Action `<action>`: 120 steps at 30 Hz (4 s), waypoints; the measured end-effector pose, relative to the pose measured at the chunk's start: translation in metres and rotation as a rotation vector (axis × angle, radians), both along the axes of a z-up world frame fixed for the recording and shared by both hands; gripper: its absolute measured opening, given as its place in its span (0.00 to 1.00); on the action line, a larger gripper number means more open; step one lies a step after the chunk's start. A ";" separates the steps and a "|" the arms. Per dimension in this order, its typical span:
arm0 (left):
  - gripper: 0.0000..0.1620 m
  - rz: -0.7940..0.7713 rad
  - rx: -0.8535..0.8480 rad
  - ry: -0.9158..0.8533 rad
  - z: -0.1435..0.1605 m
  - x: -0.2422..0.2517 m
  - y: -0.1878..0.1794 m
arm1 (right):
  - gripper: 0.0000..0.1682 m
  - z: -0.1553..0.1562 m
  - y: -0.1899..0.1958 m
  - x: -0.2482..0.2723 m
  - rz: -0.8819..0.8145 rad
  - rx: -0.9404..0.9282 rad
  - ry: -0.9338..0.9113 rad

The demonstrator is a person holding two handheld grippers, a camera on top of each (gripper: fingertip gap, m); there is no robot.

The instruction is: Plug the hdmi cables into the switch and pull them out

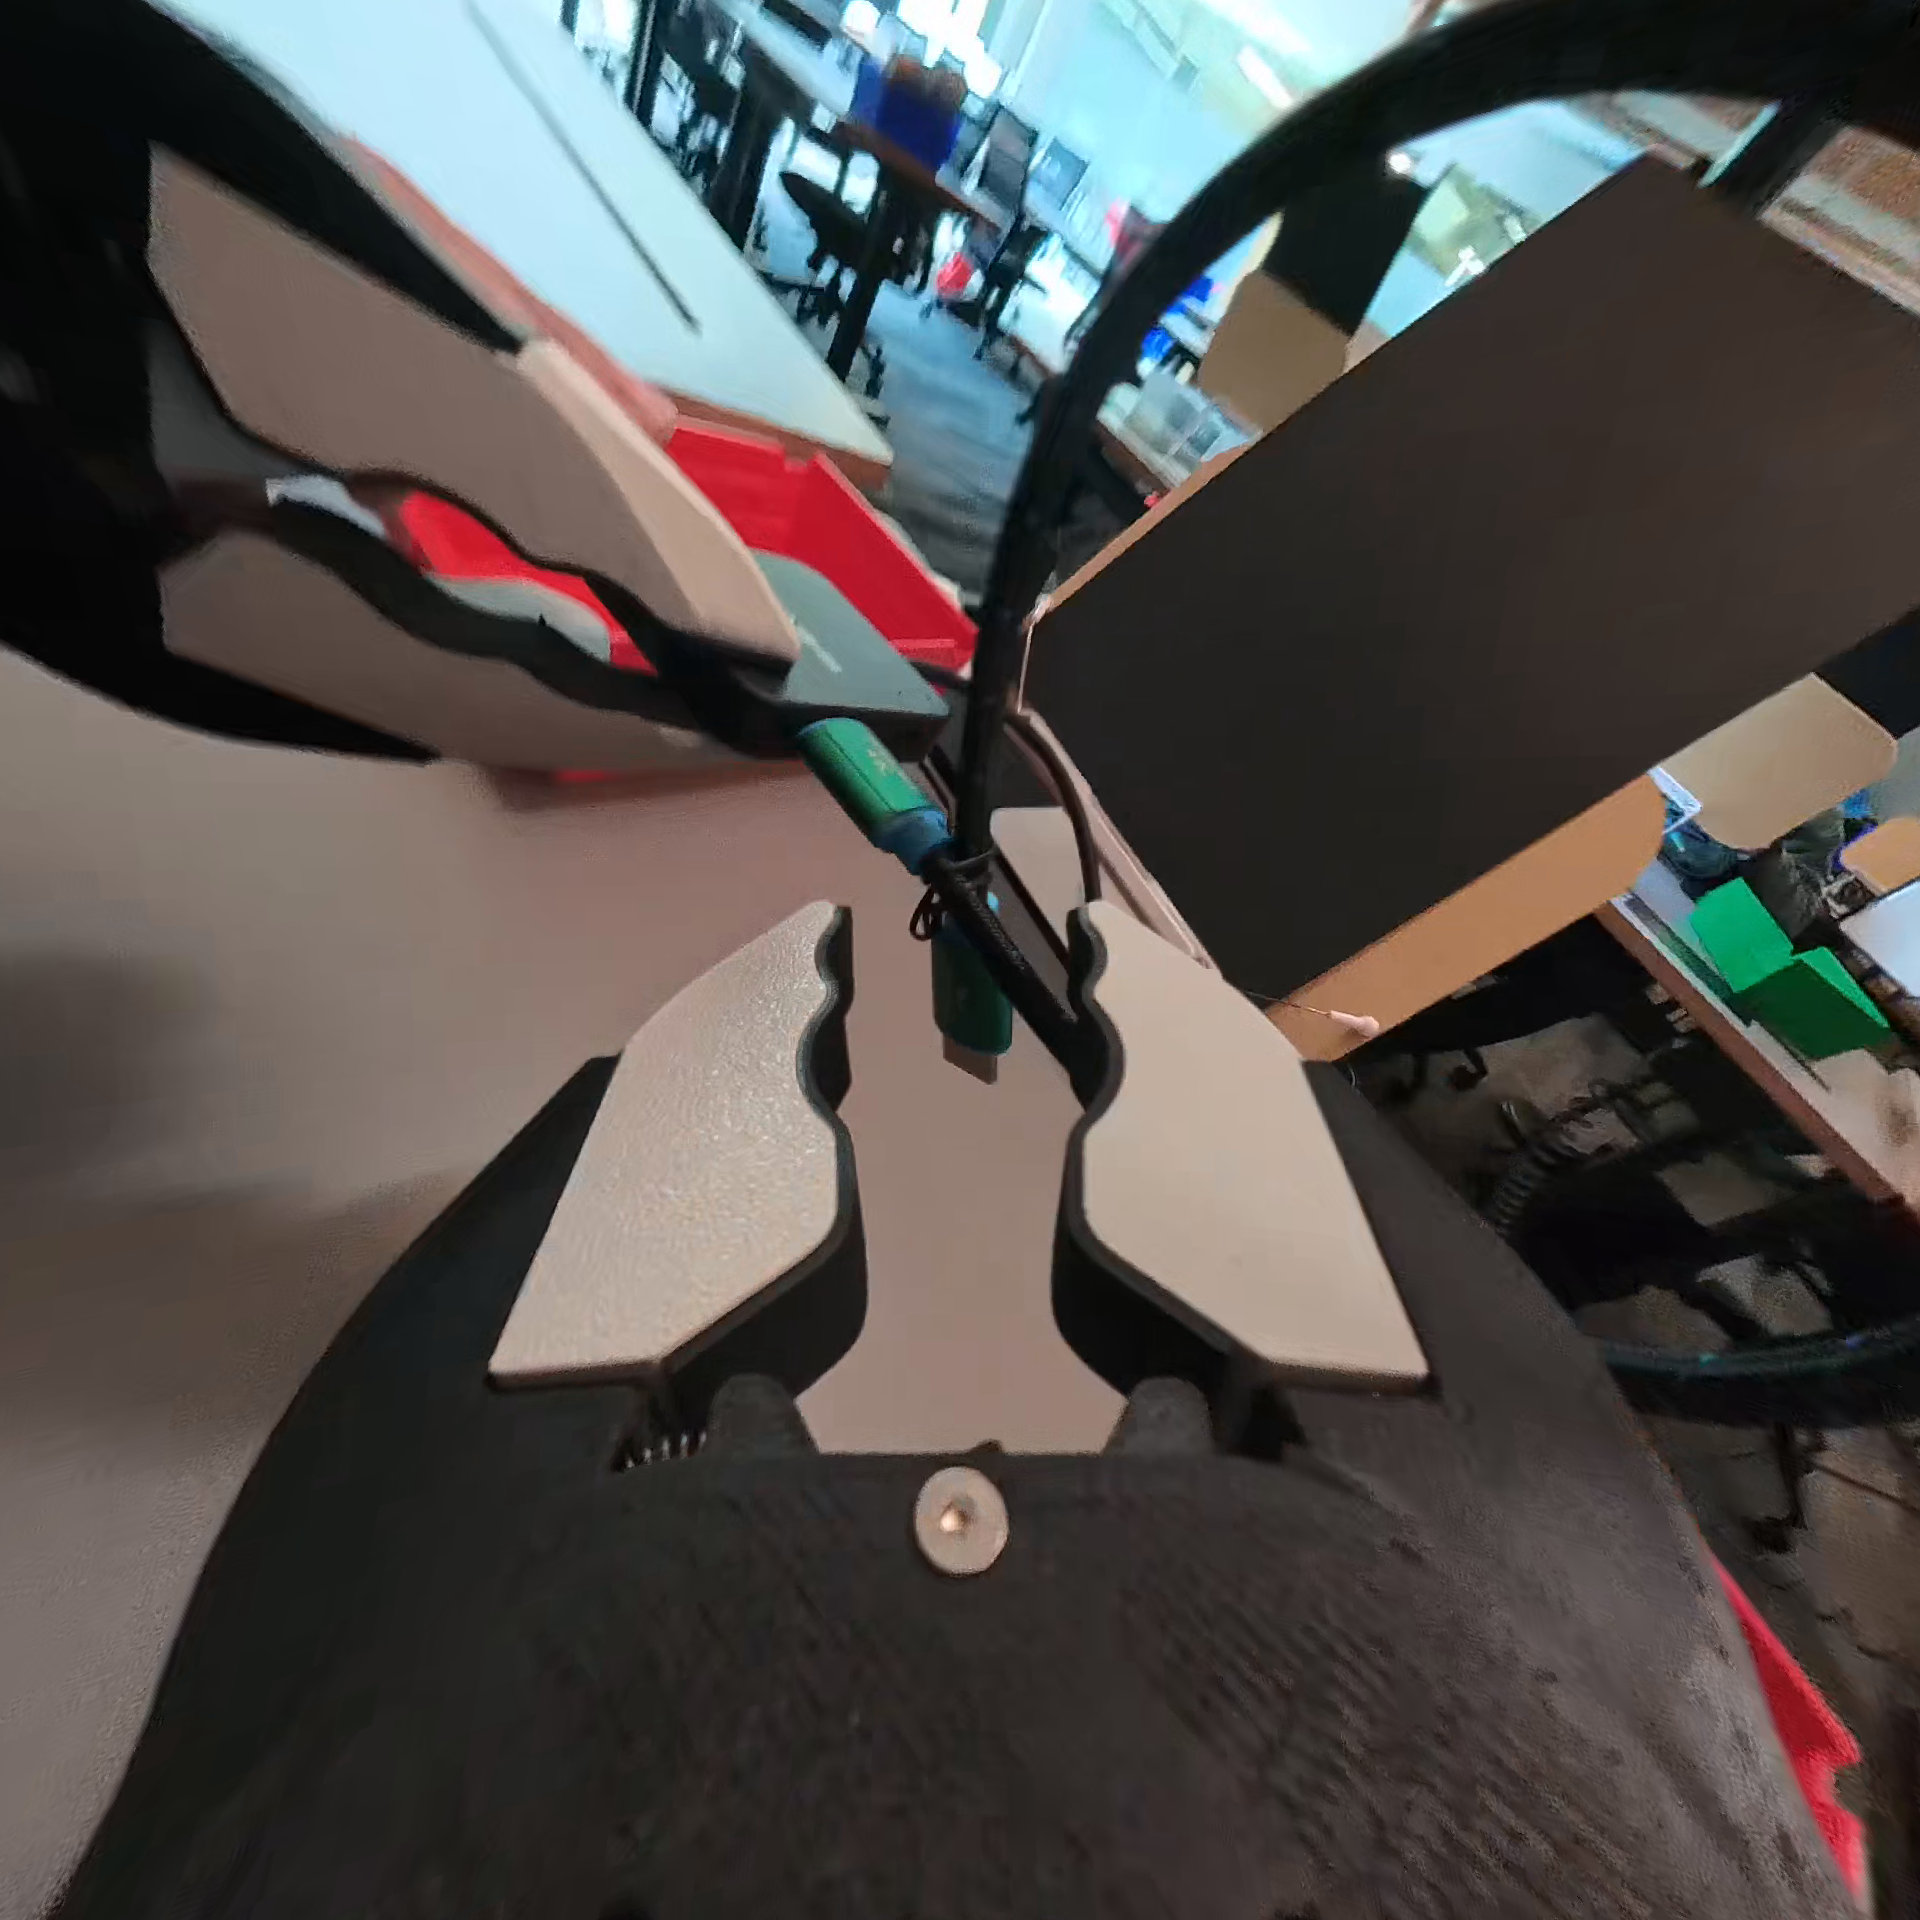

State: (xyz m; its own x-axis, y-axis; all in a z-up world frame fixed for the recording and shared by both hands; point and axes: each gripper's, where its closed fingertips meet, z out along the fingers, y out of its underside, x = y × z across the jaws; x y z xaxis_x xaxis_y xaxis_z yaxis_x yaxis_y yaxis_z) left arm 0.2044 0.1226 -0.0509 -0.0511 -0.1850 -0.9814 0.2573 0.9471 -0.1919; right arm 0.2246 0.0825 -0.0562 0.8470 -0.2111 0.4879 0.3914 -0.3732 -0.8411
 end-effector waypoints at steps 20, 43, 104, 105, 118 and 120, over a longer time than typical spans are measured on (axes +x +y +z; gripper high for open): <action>0.08 -0.117 0.187 -0.024 -0.015 -0.012 -0.026 | 0.16 -0.022 -0.002 -0.008 0.083 -0.179 -0.097; 0.58 -0.327 -0.979 0.949 -0.039 -0.018 -0.006 | 0.10 -0.026 -0.027 -0.007 0.176 -0.271 -0.391; 0.45 -0.459 -0.679 0.895 -0.055 -0.033 -0.040 | 0.18 -0.056 -0.052 -0.049 0.510 -0.415 0.144; 0.45 -0.459 -0.675 0.895 -0.055 -0.033 -0.041 | 0.19 -0.056 -0.052 -0.050 0.515 -0.413 0.145; 0.45 -0.481 -0.670 0.909 -0.055 -0.034 -0.044 | 0.09 -0.044 -0.053 -0.048 0.521 -0.373 0.141; 0.45 -0.490 -0.692 0.917 -0.053 -0.034 -0.044 | 0.08 -0.041 -0.054 -0.048 0.520 -0.381 0.142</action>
